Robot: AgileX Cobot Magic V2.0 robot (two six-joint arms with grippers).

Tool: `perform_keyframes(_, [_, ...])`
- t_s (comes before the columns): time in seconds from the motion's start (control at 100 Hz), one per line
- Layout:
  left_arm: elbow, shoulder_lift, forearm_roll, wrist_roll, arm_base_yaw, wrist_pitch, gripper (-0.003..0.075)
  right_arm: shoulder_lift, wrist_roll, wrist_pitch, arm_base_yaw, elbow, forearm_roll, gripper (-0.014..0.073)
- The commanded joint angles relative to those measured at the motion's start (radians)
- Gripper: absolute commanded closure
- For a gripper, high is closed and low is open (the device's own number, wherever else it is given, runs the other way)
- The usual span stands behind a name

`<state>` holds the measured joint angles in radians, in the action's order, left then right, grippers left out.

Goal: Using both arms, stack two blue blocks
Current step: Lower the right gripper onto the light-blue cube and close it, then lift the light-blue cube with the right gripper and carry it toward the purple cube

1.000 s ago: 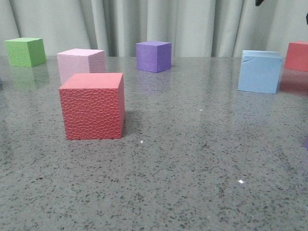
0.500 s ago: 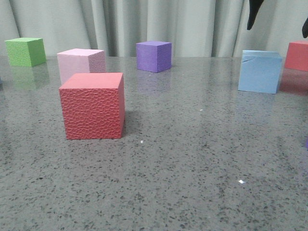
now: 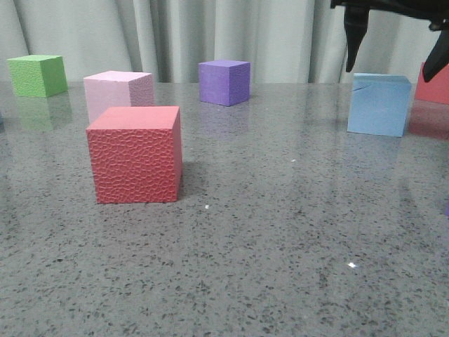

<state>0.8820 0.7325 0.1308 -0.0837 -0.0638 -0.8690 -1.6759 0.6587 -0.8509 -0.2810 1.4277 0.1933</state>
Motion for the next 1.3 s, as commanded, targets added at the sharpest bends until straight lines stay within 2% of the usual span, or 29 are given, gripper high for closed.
perform_keyframes(0.0, [0.032,0.003,0.019,0.009,0.003,0.066,0.0102,0.027,0.002,0.055,0.000,0.037,0.026,-0.0043])
perform_keyframes(0.63, [0.032,0.003,0.019,0.009,0.003,0.066,0.0102,-0.023,0.002,0.067,0.000,0.037,0.026,-0.0037])
perform_keyframes(0.7, [0.032,0.003,0.019,0.009,0.003,0.066,0.0102,-0.023,0.002,0.066,0.000,0.037,0.026,0.0005])
perform_keyframes(0.83, [0.032,0.003,0.019,0.009,0.003,0.066,0.0102,-0.023,0.002,0.061,0.000,0.037,0.026,0.0170])
perform_keyframes(0.9, [0.032,0.003,0.019,0.009,0.003,0.066,0.0102,-0.023,0.002,0.058,0.000,0.037,0.026,0.0222])
perform_keyframes(1.29, [0.032,0.003,0.019,0.009,0.003,0.066,0.0102,0.010,-0.010,0.052,-0.025,0.048,0.022,0.0223])
